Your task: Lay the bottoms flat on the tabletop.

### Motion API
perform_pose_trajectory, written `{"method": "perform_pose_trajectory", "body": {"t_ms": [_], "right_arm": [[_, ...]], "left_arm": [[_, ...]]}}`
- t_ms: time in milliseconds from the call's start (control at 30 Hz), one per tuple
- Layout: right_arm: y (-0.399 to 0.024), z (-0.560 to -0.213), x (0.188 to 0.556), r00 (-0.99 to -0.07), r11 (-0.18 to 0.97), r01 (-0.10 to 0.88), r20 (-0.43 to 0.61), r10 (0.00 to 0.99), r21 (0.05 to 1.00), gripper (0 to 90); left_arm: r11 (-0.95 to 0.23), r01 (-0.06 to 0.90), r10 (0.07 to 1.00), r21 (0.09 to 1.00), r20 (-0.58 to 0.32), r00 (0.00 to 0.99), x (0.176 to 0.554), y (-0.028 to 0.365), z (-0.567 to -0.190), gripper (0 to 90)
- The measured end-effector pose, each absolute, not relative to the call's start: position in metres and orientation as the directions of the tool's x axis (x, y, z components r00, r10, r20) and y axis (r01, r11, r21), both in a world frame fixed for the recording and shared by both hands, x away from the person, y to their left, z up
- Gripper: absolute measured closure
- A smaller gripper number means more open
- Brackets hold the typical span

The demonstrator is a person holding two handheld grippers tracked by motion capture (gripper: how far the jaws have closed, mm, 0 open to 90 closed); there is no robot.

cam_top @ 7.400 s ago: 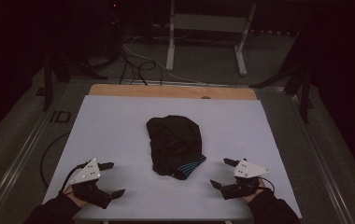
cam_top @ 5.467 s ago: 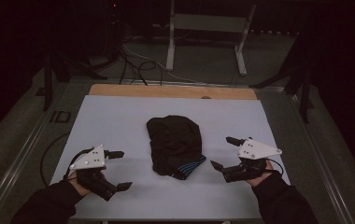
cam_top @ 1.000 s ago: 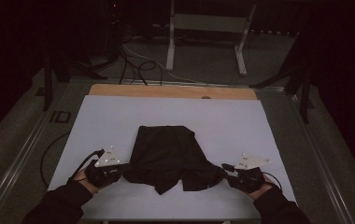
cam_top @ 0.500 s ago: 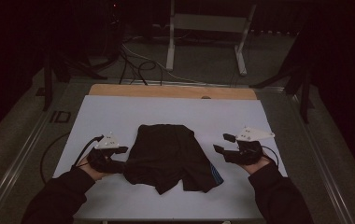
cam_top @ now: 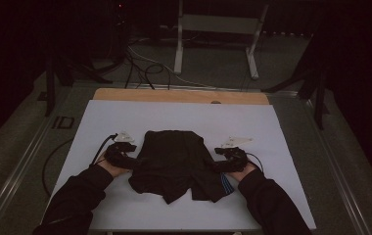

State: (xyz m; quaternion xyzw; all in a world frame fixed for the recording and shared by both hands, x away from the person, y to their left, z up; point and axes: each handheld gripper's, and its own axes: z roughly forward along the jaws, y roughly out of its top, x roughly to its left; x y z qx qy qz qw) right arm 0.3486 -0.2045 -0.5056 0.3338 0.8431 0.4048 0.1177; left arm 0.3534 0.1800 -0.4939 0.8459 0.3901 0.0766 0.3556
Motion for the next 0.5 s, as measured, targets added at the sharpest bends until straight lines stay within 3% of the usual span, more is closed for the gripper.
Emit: {"method": "perform_pose_trajectory", "body": {"t_ms": [133,333,500], "right_arm": [[-0.198,-0.51,0.349,-0.763,0.452,0.474,0.095,0.64,0.755,44.7],[-0.194,-0.513,0.347,-0.788,0.487,0.478,0.111,0.606,0.732,68.2],[-0.188,-0.51,0.342,-0.805,0.528,0.446,0.067,0.589,0.723,87.2]], "left_arm": [[-0.435,0.628,0.716,0.645,-0.176,0.676,0.361,0.177,-0.505,23.9],[-0.435,0.639,0.716,0.635,-0.187,0.673,0.366,0.175,-0.516,34.7],[-0.456,0.617,0.718,0.642,-0.145,0.681,0.364,0.171,-0.515,56.0]]}}
